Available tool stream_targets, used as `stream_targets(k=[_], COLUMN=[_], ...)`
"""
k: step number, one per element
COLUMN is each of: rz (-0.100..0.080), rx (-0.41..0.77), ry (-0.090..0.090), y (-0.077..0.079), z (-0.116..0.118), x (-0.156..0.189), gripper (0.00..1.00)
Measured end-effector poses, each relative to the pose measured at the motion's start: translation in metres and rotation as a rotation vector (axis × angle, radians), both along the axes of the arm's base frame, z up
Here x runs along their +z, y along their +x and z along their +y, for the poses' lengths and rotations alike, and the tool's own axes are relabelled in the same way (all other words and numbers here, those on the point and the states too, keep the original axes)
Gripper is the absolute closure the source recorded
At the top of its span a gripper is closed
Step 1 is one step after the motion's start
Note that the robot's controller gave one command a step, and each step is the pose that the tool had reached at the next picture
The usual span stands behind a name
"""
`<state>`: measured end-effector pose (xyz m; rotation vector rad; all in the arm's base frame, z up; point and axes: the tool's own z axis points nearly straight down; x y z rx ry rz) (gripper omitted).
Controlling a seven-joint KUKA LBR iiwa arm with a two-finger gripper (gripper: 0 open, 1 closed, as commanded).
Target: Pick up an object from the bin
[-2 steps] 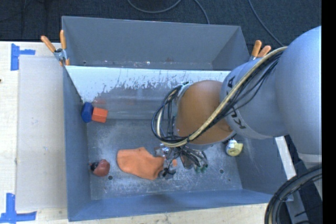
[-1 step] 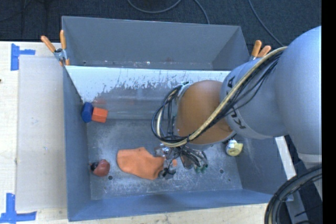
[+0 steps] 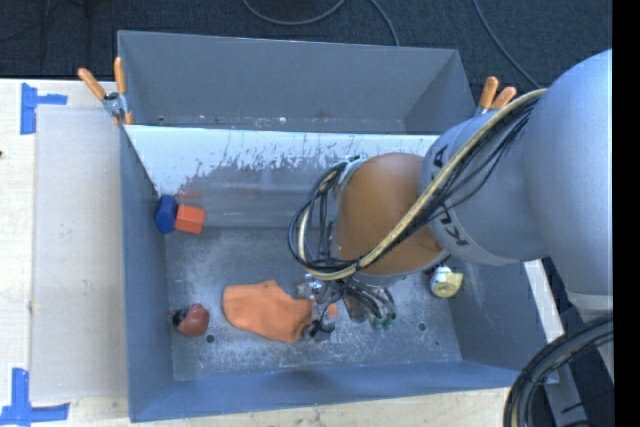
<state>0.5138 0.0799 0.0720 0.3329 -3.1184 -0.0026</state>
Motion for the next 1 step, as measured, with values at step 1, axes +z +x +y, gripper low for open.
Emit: stream_targets(k=[1], rz=[0.000], rx=[-0.001], ry=[0.000], y=[0.0000], z=[0.0000], x=[0.0000], gripper=[1.00])
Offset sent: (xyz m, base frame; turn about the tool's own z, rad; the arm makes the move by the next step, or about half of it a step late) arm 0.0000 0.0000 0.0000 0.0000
